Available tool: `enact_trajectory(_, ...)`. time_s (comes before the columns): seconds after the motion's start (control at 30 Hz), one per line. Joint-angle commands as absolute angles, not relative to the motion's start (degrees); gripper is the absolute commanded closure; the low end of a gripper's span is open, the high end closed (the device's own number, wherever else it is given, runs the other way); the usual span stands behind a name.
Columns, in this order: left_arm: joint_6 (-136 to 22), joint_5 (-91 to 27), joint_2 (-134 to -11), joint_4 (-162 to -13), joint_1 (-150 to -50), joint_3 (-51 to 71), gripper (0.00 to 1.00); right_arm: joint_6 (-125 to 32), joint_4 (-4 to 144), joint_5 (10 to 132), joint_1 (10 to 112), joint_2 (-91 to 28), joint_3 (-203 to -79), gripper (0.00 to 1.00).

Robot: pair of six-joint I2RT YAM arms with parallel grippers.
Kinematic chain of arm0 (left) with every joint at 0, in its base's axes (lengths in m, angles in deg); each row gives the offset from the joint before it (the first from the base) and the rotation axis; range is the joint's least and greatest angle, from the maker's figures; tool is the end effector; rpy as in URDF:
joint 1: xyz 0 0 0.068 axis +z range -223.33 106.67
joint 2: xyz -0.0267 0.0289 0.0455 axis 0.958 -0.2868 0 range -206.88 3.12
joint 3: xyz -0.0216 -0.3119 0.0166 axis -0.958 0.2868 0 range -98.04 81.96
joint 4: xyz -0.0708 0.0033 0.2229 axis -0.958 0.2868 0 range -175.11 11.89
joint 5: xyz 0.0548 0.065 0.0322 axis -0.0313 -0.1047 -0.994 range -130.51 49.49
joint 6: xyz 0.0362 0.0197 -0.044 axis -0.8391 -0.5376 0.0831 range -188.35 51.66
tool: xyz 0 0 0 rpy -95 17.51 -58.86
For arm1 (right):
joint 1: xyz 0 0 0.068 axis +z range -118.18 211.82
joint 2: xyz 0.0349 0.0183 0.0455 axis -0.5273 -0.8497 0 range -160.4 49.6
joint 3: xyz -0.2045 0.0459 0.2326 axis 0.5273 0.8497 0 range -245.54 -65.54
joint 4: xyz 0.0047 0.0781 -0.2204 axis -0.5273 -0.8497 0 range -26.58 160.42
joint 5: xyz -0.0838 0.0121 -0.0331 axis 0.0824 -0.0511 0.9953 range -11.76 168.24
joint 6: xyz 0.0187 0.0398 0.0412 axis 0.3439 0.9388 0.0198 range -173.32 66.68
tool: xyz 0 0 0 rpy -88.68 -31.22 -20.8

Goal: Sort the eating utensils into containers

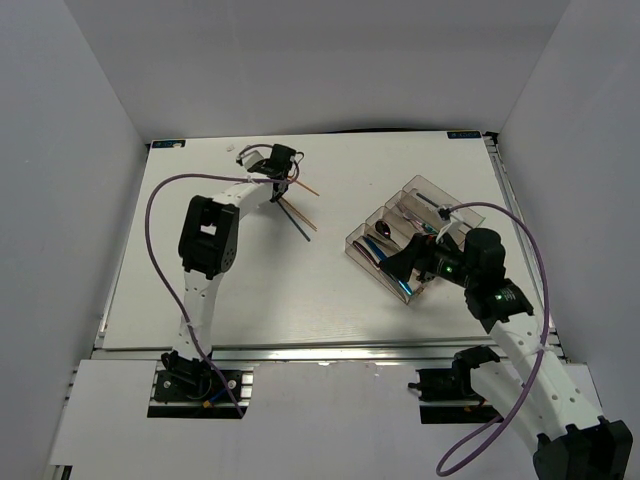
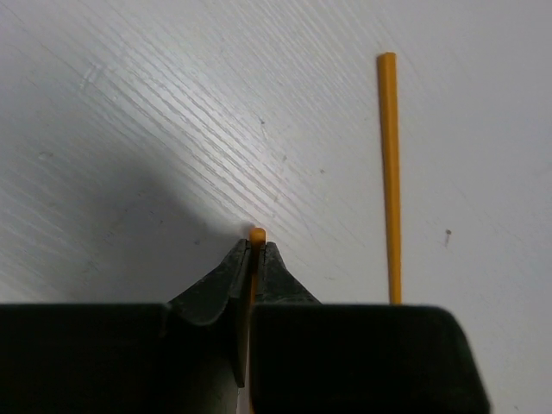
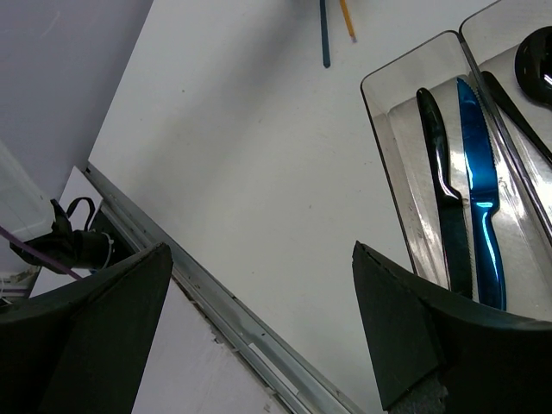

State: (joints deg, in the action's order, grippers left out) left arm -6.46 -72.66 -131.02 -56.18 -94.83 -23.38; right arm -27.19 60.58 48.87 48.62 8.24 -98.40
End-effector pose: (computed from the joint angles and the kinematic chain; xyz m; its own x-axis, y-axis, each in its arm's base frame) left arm 0.4832 -0.1648 0.1870 -0.4114 -0.6406 -0.6484 -0.6723 0.6936 -0.2588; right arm 0.1082 0.0556 0.3072 -0.5777 0.2266 -0.7841 -0.4935 0.6682 0.5567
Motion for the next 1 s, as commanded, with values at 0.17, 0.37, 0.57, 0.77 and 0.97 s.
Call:
enact_trajectory(0.17,-9.4,-67.2,-120.4,-66.1,-94.7,-19.7,1.0,-28.2,65.1,47.5,49.3,7.3,-97.1,0.11)
enact_trajectory(0.37,-11.6,-61.5,-115.6,-66.4,-95.7,-16.7,1.0,-27.6,73.8,45.8,49.8,5.3,-95.5,0.11)
enact_trajectory(0.57,-15.1,-53.2,-104.8,-72.8,-100.3,-3.2,1.0,-30.6,73.9,47.3,52.9,-6.0,-102.4,0.11)
enact_trajectory(0.77,-14.6,-44.9,-91.9,-84.6,-106.3,15.1,1.0,-31.5,73.8,54.8,59.0,-15.7,-111.1,0.11)
enact_trajectory(0.97,-13.1,-45.3,-81.7,-94.0,-112.3,24.2,1.0,-27.4,75.6,57.7,61.2,-20.0,-114.5,0.16)
